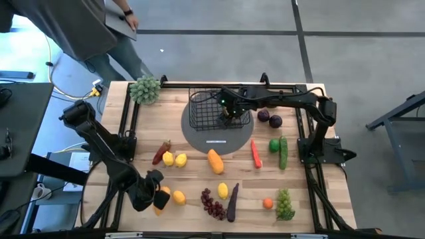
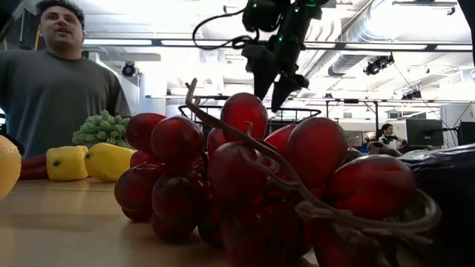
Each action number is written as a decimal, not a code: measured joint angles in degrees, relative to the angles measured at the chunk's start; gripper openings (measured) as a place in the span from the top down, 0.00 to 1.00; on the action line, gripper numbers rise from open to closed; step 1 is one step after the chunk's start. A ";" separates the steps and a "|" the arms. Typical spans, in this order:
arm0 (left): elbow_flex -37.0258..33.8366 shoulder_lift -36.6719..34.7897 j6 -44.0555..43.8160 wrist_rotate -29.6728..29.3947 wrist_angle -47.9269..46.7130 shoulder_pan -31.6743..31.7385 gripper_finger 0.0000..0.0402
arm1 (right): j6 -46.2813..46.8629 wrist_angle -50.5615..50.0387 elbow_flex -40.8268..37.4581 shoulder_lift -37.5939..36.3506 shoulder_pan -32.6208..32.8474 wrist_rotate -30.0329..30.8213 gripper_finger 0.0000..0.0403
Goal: Build produce basket
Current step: Put the bottom yellow mango into the black wire basket
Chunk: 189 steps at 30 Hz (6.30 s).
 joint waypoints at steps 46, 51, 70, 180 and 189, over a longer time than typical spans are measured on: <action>0.00 -23.30 51.96 -7.94 -2.67 42.37 0.49 | -22.57 3.04 7.64 -0.55 1.25 -17.59 0.31; 0.00 -23.32 57.30 -6.09 2.22 48.41 0.49 | -24.09 3.65 7.64 -0.57 -0.73 -16.47 0.31; 0.00 -23.20 73.44 -3.06 19.26 65.99 0.49 | -33.02 3.21 11.77 -0.64 -11.23 -22.28 0.31; 0.00 -13.92 81.59 3.34 31.56 70.15 0.22 | -7.68 -9.03 19.03 3.83 -9.30 -1.24 0.61; 0.00 -16.19 86.47 4.88 23.65 70.13 0.22 | 1.43 -8.17 9.32 3.84 -8.96 -1.24 0.61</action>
